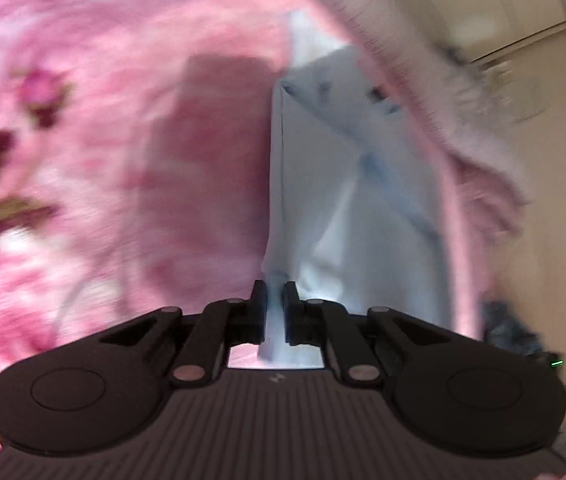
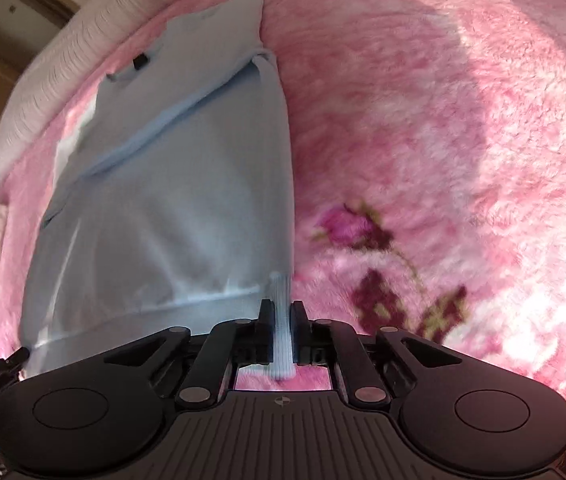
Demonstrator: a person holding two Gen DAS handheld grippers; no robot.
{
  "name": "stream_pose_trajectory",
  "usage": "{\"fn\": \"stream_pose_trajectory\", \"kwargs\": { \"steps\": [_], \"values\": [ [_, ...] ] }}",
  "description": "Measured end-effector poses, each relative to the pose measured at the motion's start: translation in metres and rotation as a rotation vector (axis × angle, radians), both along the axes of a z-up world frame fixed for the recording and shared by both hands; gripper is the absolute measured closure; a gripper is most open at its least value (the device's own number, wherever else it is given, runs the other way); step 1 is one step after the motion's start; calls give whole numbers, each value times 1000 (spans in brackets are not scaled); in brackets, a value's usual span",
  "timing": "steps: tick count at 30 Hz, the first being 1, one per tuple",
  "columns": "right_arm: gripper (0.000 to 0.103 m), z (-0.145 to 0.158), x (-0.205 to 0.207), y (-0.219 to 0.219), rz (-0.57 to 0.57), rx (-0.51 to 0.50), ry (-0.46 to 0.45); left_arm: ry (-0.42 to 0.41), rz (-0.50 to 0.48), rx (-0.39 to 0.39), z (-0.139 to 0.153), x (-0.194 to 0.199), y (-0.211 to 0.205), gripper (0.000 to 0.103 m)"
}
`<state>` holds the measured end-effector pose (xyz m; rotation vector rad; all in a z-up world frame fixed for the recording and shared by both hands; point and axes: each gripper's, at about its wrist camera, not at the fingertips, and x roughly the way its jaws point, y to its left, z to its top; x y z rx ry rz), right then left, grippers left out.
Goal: Fold clothes
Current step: 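Grasp the hem edge with both grippers and lift it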
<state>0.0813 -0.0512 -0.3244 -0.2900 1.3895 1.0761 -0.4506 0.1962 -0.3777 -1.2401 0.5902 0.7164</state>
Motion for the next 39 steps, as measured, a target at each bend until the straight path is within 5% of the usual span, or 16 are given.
{"fn": "stream_pose_trajectory", "kwargs": {
  "steps": [2,4,7,13,17,20,21,30,34,39],
  "values": [
    [85,-5,2,-1,-8,-23,-12,-15,17,-30,-6,0,3,97],
    [73,-8,6,-4,-29,-36,-19,-66,30,-28,-4,3,7,70],
    [61,-8,23,-12,-115,37,12,-81,54,-19,-6,11,15,62],
    [60,-36,41,2,-182,117,161,-125,20,-50,-23,19,25,66],
    [61,-49,40,11,-140,199,299,-113,-64,-31,-28,26,26,85],
    [69,-54,38,14,-126,188,277,-116,-65,-31,-32,25,26,93],
    [94,-55,37,14,-125,188,267,-116,-71,-24,-31,24,25,94],
    [96,-15,29,-5,-81,233,210,-214,-55,87,8,0,-13,96],
    [96,-3,25,-36,-59,199,214,-180,-85,63,17,-20,-52,96],
    [96,-5,5,-98,-70,106,297,-152,-7,-46,16,-56,-115,96]
  ]
}}
